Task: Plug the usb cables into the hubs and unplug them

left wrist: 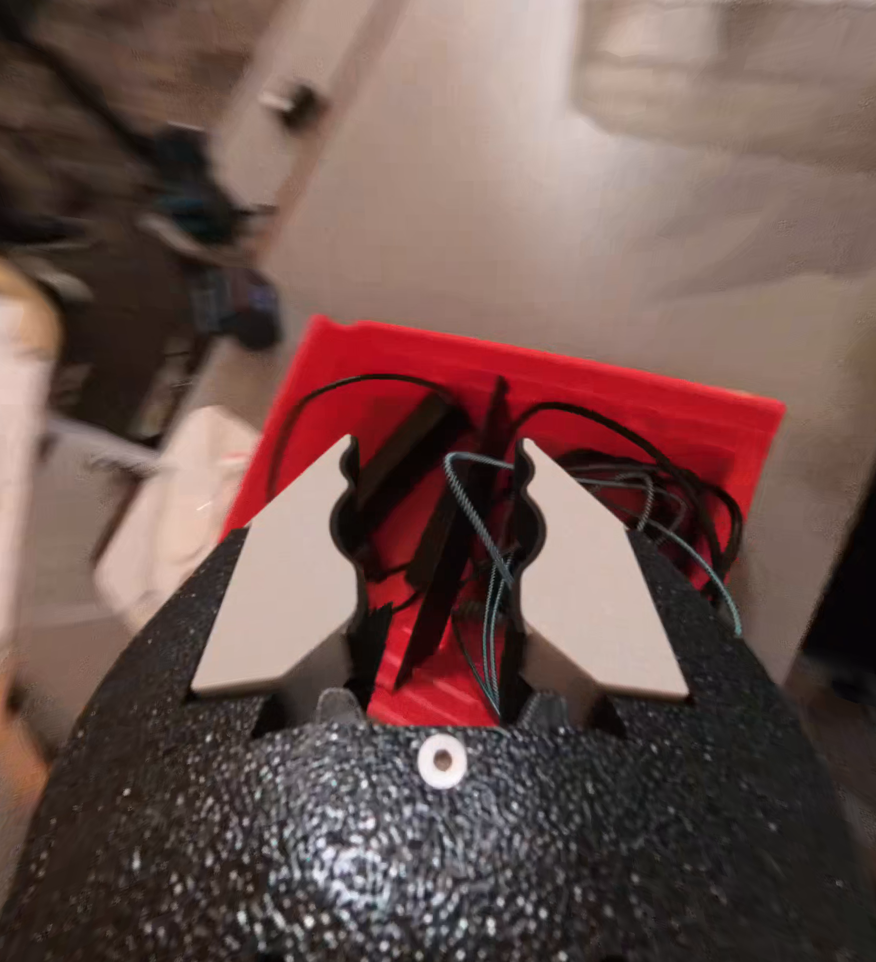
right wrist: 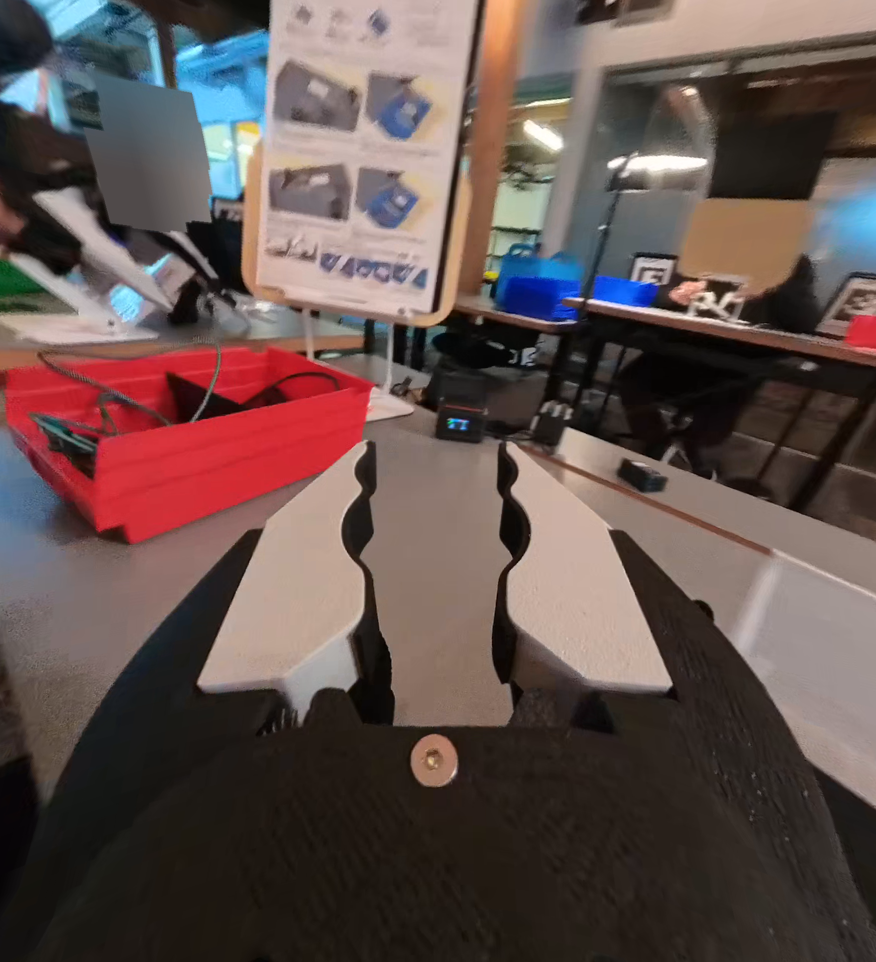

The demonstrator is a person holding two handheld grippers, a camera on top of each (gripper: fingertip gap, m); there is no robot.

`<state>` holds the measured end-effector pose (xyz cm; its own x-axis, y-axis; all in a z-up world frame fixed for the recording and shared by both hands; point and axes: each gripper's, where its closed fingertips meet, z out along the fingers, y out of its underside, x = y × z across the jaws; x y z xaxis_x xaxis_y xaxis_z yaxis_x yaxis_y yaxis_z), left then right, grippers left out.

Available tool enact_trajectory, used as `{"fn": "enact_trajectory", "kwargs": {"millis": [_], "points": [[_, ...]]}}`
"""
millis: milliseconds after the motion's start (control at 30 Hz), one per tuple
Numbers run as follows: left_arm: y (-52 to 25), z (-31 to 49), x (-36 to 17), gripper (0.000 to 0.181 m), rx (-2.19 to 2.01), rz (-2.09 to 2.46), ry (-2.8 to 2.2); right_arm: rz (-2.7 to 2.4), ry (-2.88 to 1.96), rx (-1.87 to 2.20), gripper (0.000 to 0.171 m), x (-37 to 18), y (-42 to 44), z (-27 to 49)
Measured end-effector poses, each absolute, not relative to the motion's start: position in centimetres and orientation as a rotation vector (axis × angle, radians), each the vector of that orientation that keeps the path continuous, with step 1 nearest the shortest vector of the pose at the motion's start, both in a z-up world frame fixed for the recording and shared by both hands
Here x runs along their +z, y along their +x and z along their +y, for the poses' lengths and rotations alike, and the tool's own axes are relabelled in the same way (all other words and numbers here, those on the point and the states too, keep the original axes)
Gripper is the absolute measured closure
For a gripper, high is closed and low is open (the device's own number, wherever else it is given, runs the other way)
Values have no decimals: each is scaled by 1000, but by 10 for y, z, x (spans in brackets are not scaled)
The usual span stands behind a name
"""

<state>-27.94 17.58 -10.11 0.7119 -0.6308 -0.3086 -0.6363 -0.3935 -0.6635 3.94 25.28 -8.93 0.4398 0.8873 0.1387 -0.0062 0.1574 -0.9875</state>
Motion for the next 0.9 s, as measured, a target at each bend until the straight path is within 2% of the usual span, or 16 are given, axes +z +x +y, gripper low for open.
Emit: {"fn": "enact_trajectory", "kwargs": {"millis": [33,133,267,467,567,633,767,900], "points": [[-277,187,-120,126,-65,1076,-2175,-941,-1240,758,126,-100,18,260],[-300,219,-166,132,-58,1235,-2382,-1004,-1178,692,126,-125,-28,280],[-322,238,-209,127,60,1453,-2526,-1039,-1104,659,126,-146,-50,291],[-330,242,-244,123,145,1720,-2603,-1006,-1077,670,130,-152,-39,297],[-338,238,-257,128,208,1791,-2655,-988,-1132,728,130,-156,-40,301],[-347,244,-260,147,353,1812,-2635,-992,-1142,743,130,-158,-41,299],[-351,237,-250,152,405,1793,-2655,-1018,-1116,707,134,-159,-43,294],[-354,232,-208,157,427,1634,-2639,-1034,-1099,677,137,-160,-45,291]]}}
